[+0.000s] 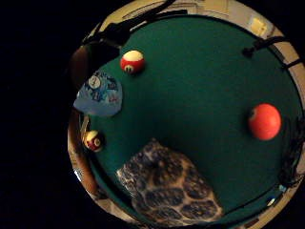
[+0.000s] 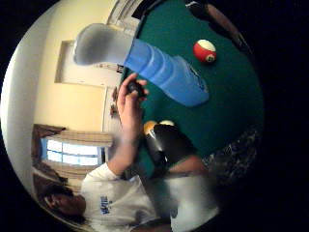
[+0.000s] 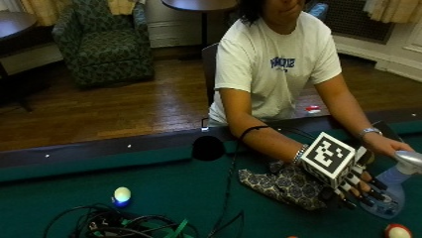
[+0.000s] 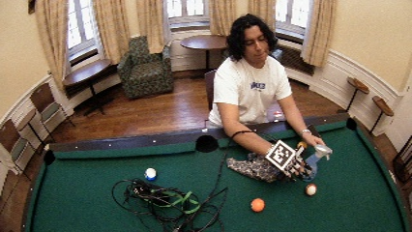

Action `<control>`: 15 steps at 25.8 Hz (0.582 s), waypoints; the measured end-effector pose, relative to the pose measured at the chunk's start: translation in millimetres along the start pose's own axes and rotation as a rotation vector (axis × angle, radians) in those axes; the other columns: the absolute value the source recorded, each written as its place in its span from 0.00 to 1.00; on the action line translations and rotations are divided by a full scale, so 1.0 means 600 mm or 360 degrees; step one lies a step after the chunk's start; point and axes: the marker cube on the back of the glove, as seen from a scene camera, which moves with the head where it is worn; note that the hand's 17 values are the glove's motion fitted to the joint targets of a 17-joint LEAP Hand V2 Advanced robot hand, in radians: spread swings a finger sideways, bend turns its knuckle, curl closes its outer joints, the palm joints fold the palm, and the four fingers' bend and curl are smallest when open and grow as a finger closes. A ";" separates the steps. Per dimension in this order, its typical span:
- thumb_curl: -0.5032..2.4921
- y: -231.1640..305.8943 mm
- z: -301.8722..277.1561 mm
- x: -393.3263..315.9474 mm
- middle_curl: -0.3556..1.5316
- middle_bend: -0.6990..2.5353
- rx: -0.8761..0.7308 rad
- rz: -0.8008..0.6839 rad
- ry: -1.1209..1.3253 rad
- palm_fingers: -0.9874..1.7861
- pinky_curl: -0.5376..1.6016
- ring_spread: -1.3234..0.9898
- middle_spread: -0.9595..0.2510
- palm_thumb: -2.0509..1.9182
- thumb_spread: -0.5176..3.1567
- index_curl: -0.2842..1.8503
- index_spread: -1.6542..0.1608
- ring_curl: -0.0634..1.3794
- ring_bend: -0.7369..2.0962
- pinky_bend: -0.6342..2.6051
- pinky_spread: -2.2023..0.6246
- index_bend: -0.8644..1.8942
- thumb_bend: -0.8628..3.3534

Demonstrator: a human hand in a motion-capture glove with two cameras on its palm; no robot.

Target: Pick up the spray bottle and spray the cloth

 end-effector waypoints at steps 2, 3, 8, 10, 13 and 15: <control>0.35 0.018 -0.016 -0.002 0.39 0.30 -0.0012 -0.0051 0.0093 0.51 0.43 0.51 0.67 0.65 0.40 0.29 0.70 0.29 0.40 0.33 0.83 0.35 0.19; 0.34 0.027 -0.025 -0.005 0.39 0.29 -0.0005 -0.0080 0.0137 0.49 0.44 0.51 0.66 0.65 0.40 0.29 0.70 0.28 0.39 0.33 0.83 0.36 0.19; 0.33 0.073 -0.063 -0.032 0.38 0.28 0.0033 -0.0246 0.0292 0.47 0.43 0.50 0.65 0.63 0.41 0.28 0.69 0.27 0.37 0.33 0.84 0.36 0.19; 0.32 0.092 -0.072 -0.047 0.38 0.28 0.0015 -0.0324 0.0320 0.46 0.43 0.50 0.65 0.62 0.41 0.27 0.69 0.27 0.37 0.33 0.84 0.36 0.19; 0.32 0.117 -0.089 -0.076 0.38 0.28 -0.0038 -0.0431 0.0336 0.45 0.43 0.50 0.65 0.62 0.41 0.27 0.68 0.26 0.37 0.33 0.84 0.35 0.19; 0.31 0.133 -0.100 -0.096 0.38 0.28 -0.0073 -0.0490 0.0368 0.43 0.43 0.50 0.65 0.62 0.40 0.26 0.68 0.26 0.36 0.33 0.84 0.35 0.19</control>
